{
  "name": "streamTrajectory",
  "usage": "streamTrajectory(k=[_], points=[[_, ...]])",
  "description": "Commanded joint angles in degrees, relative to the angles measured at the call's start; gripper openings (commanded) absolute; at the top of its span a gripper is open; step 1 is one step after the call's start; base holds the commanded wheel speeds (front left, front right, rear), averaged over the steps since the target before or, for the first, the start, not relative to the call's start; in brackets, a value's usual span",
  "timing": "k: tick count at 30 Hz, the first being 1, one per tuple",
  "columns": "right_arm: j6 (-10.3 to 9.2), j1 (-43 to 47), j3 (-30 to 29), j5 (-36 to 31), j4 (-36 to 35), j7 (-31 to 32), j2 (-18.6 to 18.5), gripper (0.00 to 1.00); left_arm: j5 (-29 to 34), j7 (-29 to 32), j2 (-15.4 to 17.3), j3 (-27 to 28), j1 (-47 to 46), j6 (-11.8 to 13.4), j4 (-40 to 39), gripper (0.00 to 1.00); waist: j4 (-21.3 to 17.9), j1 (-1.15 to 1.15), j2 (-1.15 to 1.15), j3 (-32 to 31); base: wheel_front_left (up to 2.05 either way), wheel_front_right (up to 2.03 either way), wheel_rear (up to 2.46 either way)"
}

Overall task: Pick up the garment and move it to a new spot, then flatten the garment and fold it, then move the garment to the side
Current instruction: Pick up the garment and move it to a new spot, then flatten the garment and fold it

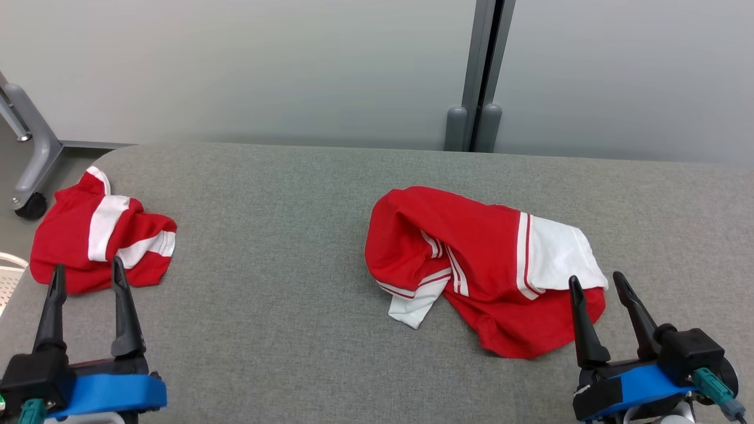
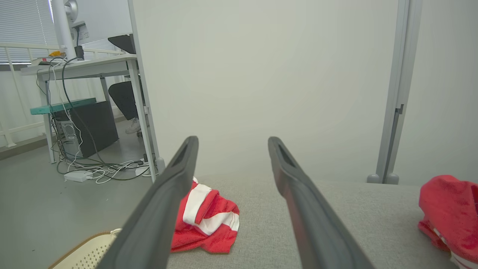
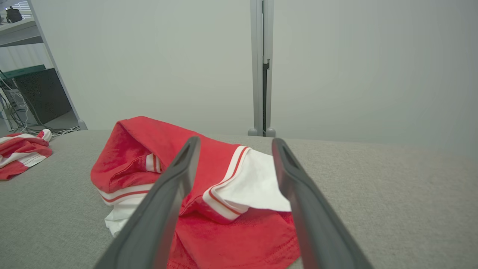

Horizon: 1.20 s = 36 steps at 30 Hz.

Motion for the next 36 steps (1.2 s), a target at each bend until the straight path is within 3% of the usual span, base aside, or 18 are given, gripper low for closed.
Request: streamTrajectory(k=[1, 17, 36], points=[[0.01, 0.6, 0.0, 0.1, 0.2, -0.2, -0.3, 1.0, 0.2, -0.1, -0.3, 0.5, 1.5, 0.1, -0.6, 1.0, 0.0, 0.01, 0.0, -0.2, 0.0, 0.0, 0.0], [0.01, 2.7, -0.3, -0.8, 0.0, 1.9, -0.3, 1.0, 1.5, 0.6, -1.3, -1.7, 7.1, -1.7, 0.8, 1.0, -0.7, 0.01, 0.0, -2.6, 0.0, 0.0, 0.0], [0.01, 4.1, -0.1, -1.8, -2.0, 5.0, -0.3, 1.0, 0.2, 4.4, -0.9, -2.4, 7.3, -0.7, 0.1, 1.0, -1.3, 0.01, 0.0, -4.0, 0.0, 0.0, 0.0]])
